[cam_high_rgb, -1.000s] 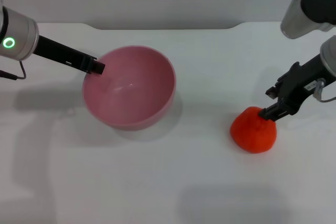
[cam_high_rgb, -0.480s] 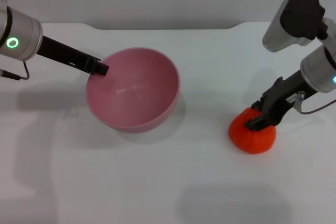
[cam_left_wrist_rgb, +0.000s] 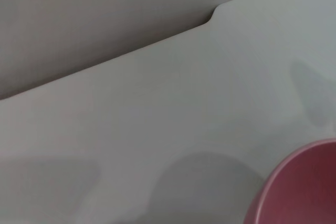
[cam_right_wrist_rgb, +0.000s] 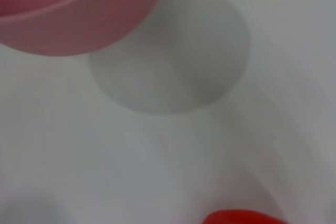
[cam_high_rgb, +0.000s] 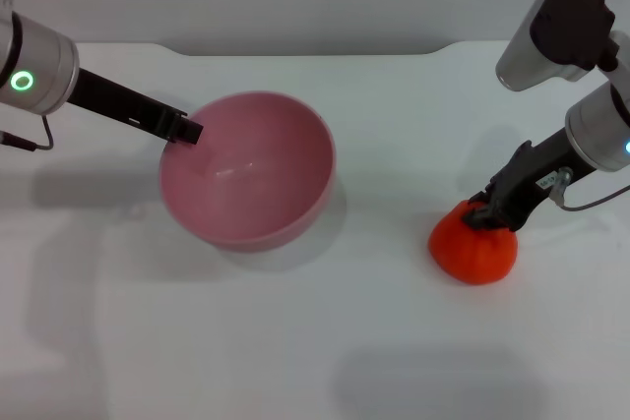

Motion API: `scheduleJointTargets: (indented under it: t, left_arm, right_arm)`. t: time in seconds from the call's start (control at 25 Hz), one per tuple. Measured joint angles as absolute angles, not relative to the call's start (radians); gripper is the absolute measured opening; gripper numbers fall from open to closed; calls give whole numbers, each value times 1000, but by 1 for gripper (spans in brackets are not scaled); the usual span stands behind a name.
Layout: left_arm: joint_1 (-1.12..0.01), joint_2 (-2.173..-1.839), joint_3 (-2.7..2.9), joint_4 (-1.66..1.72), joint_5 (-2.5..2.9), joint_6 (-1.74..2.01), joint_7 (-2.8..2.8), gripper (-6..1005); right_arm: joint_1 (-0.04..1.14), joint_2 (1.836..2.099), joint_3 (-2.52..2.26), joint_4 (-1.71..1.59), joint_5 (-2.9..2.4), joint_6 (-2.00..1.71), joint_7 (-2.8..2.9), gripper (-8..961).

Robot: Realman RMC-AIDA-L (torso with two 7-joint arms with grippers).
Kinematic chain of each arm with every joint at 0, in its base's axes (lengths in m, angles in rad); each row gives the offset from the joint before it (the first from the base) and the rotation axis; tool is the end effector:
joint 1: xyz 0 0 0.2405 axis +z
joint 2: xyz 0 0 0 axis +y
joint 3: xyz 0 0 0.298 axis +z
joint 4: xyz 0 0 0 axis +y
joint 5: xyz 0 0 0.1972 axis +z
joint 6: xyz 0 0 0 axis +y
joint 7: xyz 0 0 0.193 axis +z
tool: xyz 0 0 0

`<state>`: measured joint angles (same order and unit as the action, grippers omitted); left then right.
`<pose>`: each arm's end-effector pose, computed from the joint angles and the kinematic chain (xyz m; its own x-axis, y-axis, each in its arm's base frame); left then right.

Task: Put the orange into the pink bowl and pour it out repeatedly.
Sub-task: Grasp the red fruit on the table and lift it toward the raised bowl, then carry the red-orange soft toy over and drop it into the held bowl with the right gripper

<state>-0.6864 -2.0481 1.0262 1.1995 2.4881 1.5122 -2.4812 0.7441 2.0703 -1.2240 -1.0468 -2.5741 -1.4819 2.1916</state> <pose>-0.2309 0.4211 -0.0218 0.6721 0.7334 0.1018 0.7065 -0.5940 -0.3848 0.2403 0.4025 -0.0750 0.8351 -0.4840 0.2614 -0.4022 -0.8614 -0.3101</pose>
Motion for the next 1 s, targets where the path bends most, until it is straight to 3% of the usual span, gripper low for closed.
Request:
scheduleJointTargets:
  t: [0.32, 0.64, 1.0]
  left_arm:
    - [-679, -2048, 1022, 1200, 2488, 1515, -2479, 42]
    - [-680, -2048, 1024, 1200, 2486, 1516, -2472, 42]
    - [-690, -2052, 1035, 1200, 2483, 1519, -2468, 42]
  right_arm:
    - [737, 2071, -1217, -1083, -2574, -1484, 2202, 166]
    - [678, 2068, -1154, -1454, -2575, -1492, 2290, 86]
    - [693, 2072, -1158, -1724, -2399, -1459, 2328, 89]
